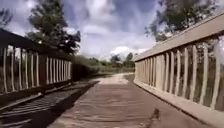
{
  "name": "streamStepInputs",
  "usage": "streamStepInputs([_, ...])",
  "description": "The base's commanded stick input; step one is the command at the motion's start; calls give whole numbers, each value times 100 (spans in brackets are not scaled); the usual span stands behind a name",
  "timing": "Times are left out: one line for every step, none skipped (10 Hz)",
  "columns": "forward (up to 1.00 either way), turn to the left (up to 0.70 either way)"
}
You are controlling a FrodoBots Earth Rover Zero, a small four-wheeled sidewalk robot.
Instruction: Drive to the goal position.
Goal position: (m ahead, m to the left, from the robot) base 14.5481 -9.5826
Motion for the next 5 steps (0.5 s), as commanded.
streamStepInputs([100, 0])
streamStepInputs([100, 0])
streamStepInputs([100, 0])
streamStepInputs([100, 0])
streamStepInputs([100, 0])
